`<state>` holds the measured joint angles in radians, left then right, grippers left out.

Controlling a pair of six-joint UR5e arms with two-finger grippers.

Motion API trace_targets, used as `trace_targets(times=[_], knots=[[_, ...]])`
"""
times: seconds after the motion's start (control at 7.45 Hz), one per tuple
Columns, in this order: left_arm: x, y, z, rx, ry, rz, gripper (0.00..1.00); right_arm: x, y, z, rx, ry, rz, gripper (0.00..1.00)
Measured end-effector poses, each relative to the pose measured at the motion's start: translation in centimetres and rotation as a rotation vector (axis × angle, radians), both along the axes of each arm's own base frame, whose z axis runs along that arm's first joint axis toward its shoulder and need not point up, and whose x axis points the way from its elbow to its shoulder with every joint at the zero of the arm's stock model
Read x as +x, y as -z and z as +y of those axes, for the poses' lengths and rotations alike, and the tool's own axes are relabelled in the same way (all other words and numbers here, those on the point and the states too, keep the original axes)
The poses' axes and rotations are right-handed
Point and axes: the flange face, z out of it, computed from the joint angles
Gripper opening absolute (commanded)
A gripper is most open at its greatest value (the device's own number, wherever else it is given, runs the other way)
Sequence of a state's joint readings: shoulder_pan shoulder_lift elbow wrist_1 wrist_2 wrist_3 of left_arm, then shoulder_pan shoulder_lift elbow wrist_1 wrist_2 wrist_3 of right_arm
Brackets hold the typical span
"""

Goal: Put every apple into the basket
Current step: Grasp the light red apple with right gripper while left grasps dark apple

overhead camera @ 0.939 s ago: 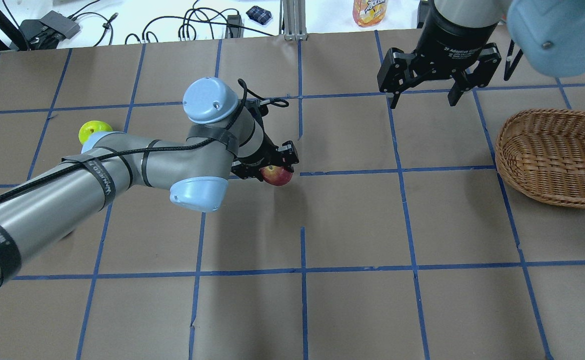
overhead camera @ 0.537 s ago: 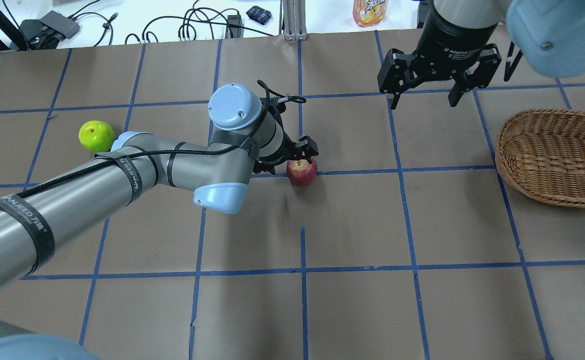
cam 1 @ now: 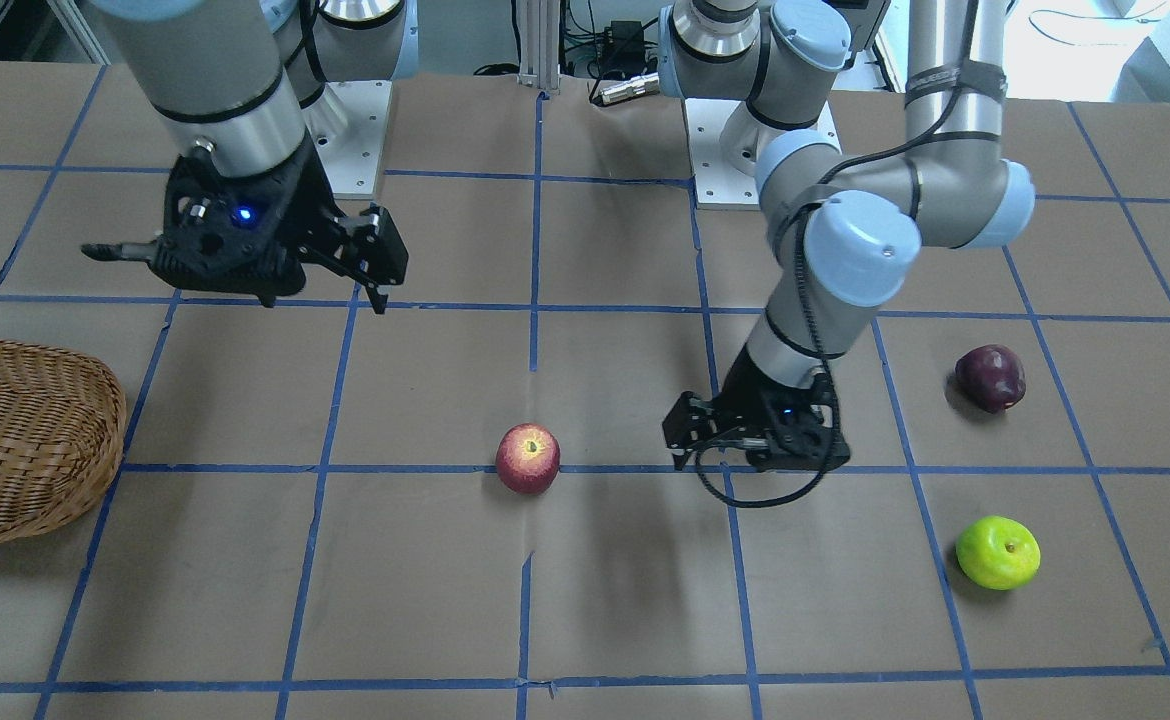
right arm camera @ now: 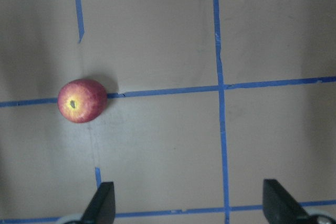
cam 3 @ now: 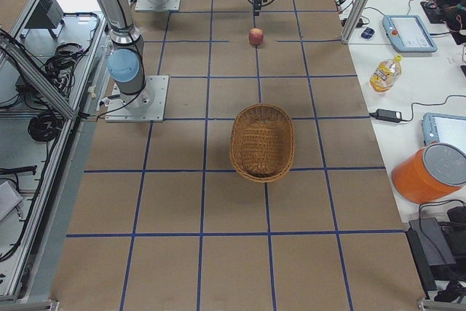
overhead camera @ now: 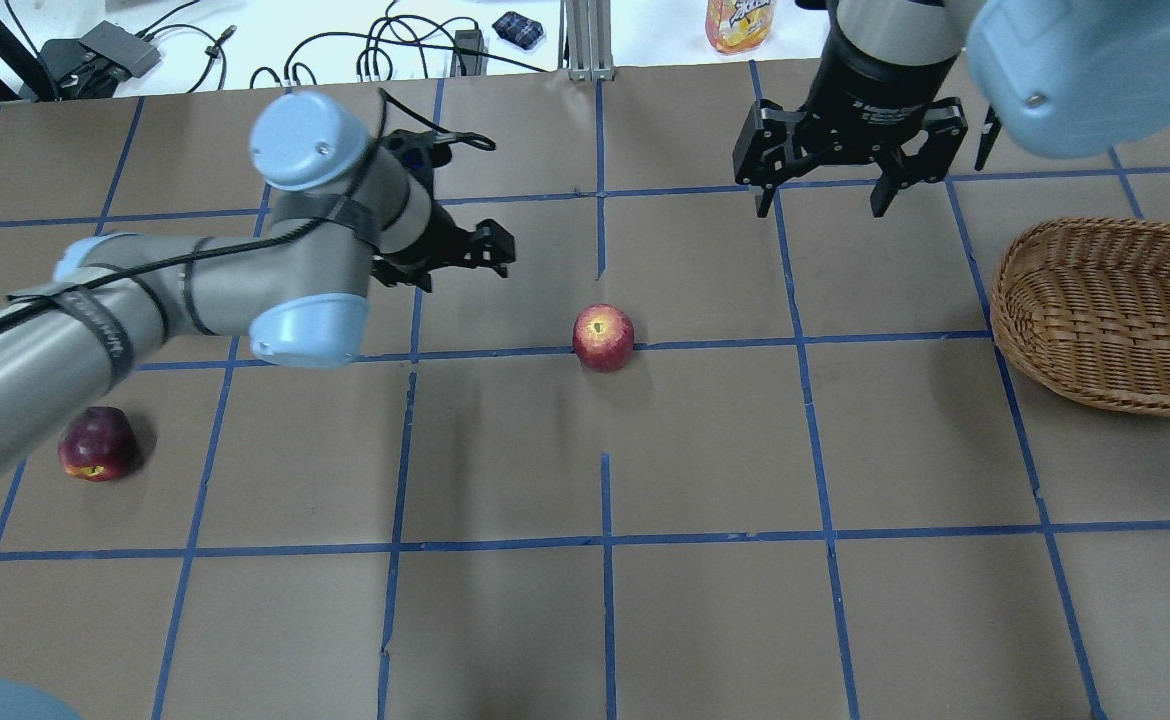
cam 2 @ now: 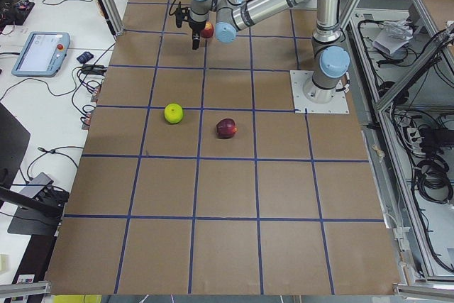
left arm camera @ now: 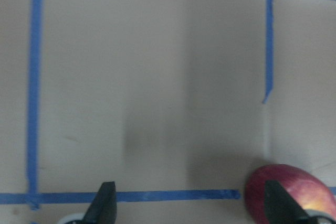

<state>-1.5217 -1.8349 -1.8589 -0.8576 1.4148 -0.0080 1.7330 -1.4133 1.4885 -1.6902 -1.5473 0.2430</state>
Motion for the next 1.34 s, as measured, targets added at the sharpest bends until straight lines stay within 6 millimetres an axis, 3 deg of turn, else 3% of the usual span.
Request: trace_targets(times=[0.27, 0.4, 0.67, 1.07, 1.21, 1.34], knots=[[10.0, -1.2, 0.6, 0.064, 0.029, -0.087, 1.0, 8.2, 8.8, -2.6, 0.001, -0.023, 0.014, 1.0], [15.6, -0.9, 1.0, 0.1, -0.024, -0.127, 1.0, 10.9, 12.8, -3.2, 0.003, 0.004, 0.025, 1.0], [23.9, 0.2, 2.2, 0.142, -0.061, -0.157, 1.0, 13.3, 18.4, -3.6, 0.028, 0.022, 0.039, 1.0], [31.5, 2.9, 4.2, 0.21, -0.059, -0.176, 1.0, 14.3, 23.9, -3.9, 0.059, 0.016, 0.044, 1.0], [32.8, 3.6, 5.1, 0.235, -0.073, -0.166, 1.0, 14.3, 25.1, -3.7, 0.072, 0.004, 0.049, 0.91], [33.5, 4.5, 6.2, 0.261, -0.087, -0.149, 1.0, 14.2, 25.9, -3.6, 0.084, -0.01, 0.052, 0.66]])
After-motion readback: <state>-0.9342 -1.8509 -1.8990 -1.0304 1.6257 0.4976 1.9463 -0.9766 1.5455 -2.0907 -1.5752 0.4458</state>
